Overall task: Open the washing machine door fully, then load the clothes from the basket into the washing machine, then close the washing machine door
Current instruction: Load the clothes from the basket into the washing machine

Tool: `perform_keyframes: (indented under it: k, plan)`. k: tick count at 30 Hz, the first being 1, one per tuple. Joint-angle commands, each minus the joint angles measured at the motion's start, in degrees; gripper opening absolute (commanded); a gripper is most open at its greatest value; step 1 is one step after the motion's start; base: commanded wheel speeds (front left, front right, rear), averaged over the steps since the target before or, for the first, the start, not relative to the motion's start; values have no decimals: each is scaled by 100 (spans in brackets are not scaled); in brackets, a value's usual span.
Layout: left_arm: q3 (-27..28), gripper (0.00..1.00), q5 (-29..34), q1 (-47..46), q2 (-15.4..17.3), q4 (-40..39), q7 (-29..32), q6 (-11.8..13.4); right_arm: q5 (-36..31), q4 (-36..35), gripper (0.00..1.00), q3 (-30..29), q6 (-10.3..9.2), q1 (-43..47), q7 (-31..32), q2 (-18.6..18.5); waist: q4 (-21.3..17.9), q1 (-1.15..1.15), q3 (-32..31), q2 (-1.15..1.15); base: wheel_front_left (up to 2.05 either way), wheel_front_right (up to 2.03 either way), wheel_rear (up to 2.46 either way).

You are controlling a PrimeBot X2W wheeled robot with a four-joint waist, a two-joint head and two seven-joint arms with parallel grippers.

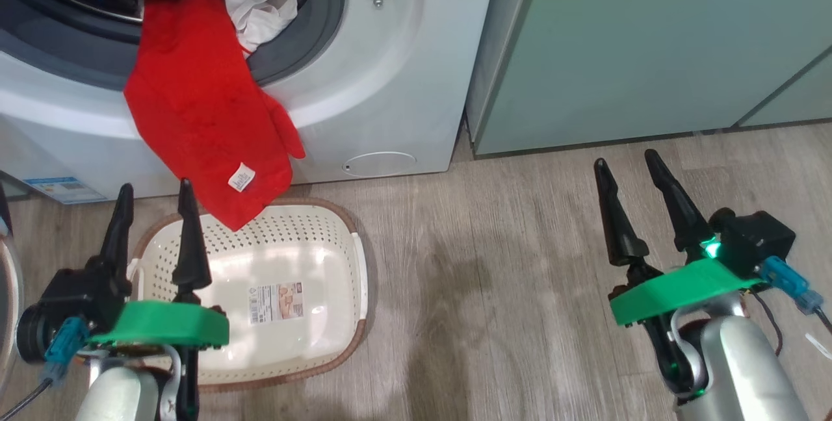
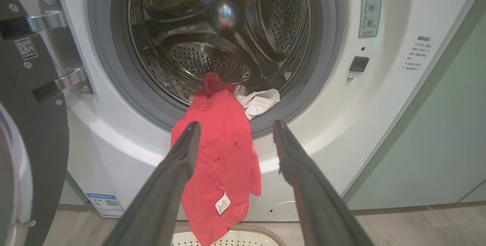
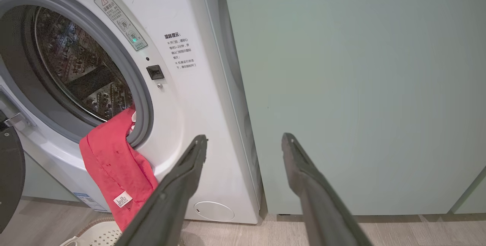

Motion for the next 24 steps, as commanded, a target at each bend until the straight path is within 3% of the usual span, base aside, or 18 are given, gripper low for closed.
perform_keyframes:
  k: [1,16,24]
  plan:
    - [190,100,32,-89,48,-160,-28,-20,-32,-193,100,131,0,2,12,-18,3,0,4,0,0,0,0]
    - [121,100,-35,-395,90,95,118,-65,16,-313,100,176,0,-63,12,-18,36,0,269,0,0,0,0]
    - [184,100,-452,-1437,255,1504,573,-470,27,-458,100,292,0,-273,-9,-18,-63,0,955,0,0,0,0]
